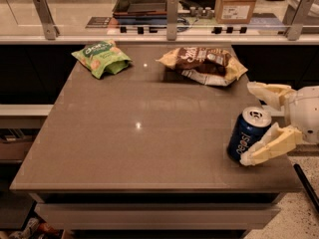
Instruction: Move pepsi can near green rice chip bag
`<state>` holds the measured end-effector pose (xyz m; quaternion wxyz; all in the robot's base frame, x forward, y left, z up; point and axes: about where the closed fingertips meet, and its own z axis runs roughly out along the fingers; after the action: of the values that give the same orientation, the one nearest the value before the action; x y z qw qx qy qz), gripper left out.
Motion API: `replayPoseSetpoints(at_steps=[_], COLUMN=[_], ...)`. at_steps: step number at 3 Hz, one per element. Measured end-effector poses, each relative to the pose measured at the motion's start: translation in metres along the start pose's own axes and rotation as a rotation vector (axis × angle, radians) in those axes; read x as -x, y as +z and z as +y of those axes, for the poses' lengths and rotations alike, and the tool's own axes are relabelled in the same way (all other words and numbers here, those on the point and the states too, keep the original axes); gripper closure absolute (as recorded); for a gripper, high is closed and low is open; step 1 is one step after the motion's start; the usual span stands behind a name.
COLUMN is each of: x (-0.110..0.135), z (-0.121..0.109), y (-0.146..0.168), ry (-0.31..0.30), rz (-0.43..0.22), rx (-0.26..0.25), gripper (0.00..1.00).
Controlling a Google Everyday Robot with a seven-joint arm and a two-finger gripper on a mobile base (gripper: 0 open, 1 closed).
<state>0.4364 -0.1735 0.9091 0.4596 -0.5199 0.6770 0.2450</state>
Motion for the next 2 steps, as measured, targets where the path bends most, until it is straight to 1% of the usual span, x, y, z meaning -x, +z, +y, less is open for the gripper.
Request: replayPoseSetpoints(at_steps=[1, 2], x=[-0.015, -0.033], z=[-0.002, -0.004], y=[0.001, 0.005], ry=[0.012, 0.027], rz=[-0.045, -0.085], rx=[-0.02, -0.028], gripper=[0.0, 0.0])
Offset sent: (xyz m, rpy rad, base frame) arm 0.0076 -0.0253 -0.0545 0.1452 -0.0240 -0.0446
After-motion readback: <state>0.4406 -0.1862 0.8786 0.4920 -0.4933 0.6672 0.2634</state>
